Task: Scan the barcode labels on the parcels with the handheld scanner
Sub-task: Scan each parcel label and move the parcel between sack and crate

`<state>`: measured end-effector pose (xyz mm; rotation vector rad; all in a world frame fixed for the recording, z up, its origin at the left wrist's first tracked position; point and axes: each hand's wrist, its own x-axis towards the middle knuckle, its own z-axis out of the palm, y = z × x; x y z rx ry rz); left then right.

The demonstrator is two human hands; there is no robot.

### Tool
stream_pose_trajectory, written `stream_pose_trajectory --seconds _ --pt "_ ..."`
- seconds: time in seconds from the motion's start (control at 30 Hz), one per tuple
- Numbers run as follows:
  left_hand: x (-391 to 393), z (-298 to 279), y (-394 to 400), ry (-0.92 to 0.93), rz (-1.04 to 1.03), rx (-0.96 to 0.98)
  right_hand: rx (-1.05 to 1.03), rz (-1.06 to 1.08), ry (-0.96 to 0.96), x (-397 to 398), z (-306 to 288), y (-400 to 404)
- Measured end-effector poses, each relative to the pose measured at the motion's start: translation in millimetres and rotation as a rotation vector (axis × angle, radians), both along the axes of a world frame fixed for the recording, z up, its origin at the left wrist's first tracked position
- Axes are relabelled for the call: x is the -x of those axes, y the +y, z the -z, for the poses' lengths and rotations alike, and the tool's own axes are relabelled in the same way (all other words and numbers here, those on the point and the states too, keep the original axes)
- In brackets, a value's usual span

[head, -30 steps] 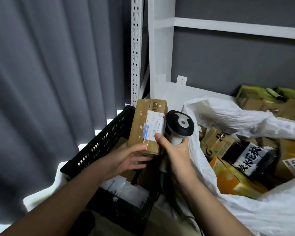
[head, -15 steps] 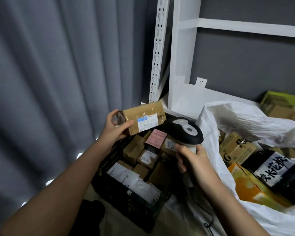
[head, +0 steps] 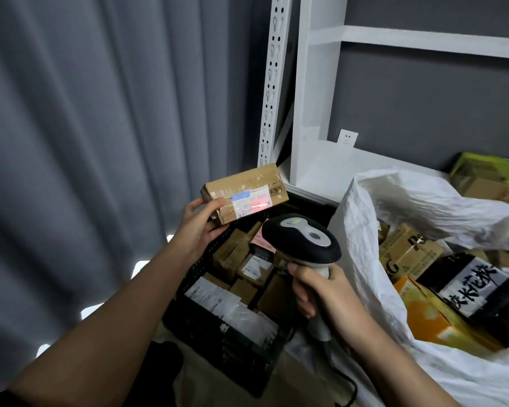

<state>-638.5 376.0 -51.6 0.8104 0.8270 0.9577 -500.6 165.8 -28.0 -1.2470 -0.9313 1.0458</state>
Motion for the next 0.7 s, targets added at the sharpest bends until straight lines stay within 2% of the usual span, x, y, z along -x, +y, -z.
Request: stream_pose_trajectory --seconds 0.27,0.7 --pt "-3.7 3.8 2.1 0.011 -0.004 0.010 0.010 0.035 -0.079 3.0 -0.9 0.9" --pt "-3.5 3.6 3.9 0.017 -0.025 0.035 0.030 0.091 -0.083 1.4 -1.5 2.6"
